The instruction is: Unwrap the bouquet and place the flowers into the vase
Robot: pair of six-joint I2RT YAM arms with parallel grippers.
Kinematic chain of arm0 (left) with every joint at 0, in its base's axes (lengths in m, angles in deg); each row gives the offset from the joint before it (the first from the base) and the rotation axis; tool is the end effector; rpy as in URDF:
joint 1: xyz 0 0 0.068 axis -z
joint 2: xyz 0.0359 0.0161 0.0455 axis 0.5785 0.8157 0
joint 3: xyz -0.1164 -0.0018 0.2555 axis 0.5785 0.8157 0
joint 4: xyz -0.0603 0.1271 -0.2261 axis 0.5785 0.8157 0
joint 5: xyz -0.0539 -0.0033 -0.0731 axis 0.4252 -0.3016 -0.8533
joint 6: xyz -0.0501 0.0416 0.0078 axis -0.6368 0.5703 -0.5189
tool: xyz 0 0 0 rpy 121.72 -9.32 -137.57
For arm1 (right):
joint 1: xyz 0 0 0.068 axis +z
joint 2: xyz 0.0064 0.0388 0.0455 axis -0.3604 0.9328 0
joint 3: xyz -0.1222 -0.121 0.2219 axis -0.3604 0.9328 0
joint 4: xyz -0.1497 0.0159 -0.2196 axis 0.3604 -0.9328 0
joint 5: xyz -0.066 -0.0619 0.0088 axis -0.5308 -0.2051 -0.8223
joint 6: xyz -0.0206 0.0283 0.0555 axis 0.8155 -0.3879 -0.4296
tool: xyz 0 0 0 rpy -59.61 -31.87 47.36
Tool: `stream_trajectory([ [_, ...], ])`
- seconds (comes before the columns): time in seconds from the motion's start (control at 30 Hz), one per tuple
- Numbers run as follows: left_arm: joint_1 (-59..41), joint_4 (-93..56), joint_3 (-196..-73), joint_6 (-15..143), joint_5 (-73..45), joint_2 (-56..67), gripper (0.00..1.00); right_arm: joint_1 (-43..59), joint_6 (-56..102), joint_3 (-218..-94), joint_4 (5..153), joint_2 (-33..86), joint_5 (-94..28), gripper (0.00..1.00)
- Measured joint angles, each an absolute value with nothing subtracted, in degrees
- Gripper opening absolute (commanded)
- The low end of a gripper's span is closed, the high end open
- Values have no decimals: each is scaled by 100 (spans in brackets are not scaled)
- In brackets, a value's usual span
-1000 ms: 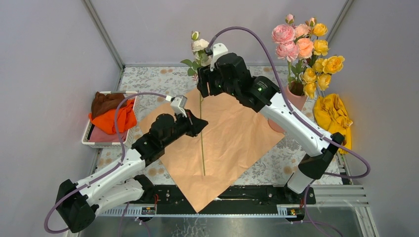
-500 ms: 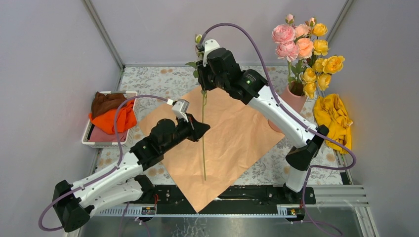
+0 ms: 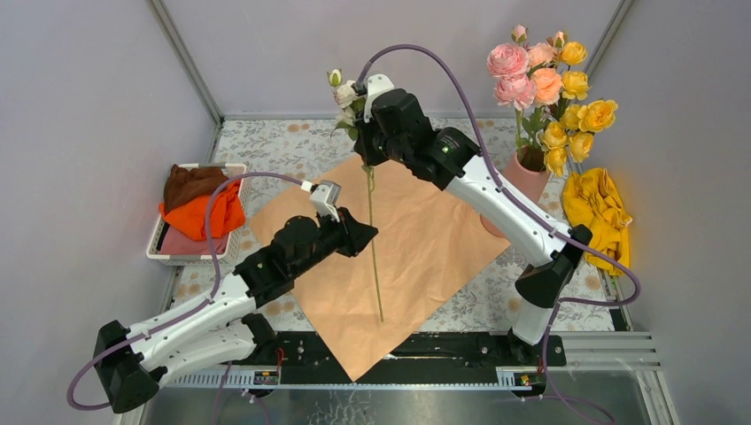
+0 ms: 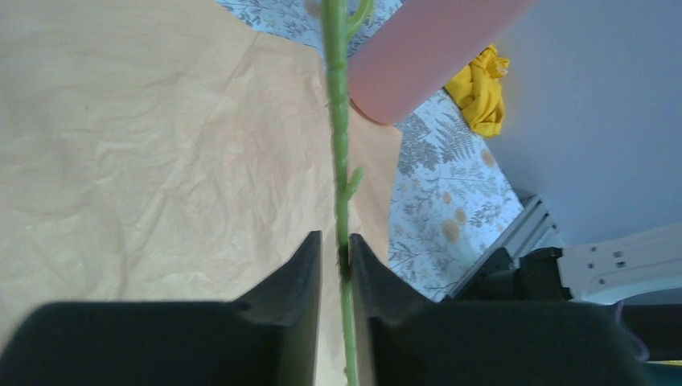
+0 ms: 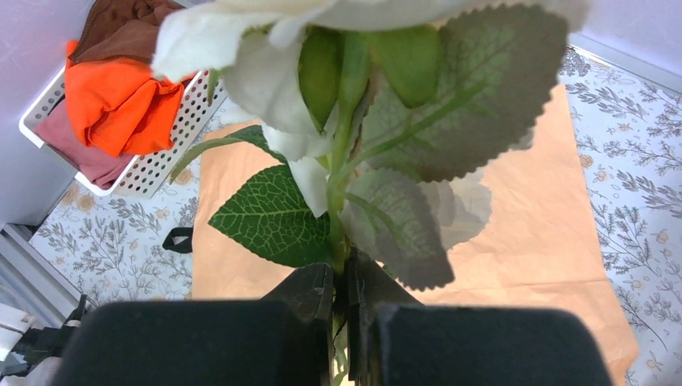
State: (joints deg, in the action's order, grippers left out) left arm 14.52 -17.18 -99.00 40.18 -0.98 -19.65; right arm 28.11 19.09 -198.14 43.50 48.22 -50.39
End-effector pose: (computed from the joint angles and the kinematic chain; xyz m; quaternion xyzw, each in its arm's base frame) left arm 0.1483 -0.1695 0.2955 0.0728 0.7776 -0.3999 0.4797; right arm 0.2825 0.3146 0.4565 -0.2275 0.7919 0.2224 0.5212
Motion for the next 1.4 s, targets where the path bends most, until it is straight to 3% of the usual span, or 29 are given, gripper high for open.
stream_trajectory([
  [0.27,1456,-1441,-9924,3970,289,-2126,65,2789,2088,-19661,4457,4455,-4903,0],
  [0.37,1469,-1115,-9924,3802,809,-2520,72,2786,2254,-19873,4396,4352,-4897,0],
  [0.67,1480,-516,-9974,3605,1830,-3414,72,2784,3155,-20321,4510,3408,-5052,0],
  [1.13,1480,-282,-9996,3551,1994,-3088,72,2778,4761,-19869,6116,1301,-6226,0],
  [1.4,1480,-298,-10072,3551,1931,-2913,72,2771,5380,-19790,6857,971,-6995,0],
])
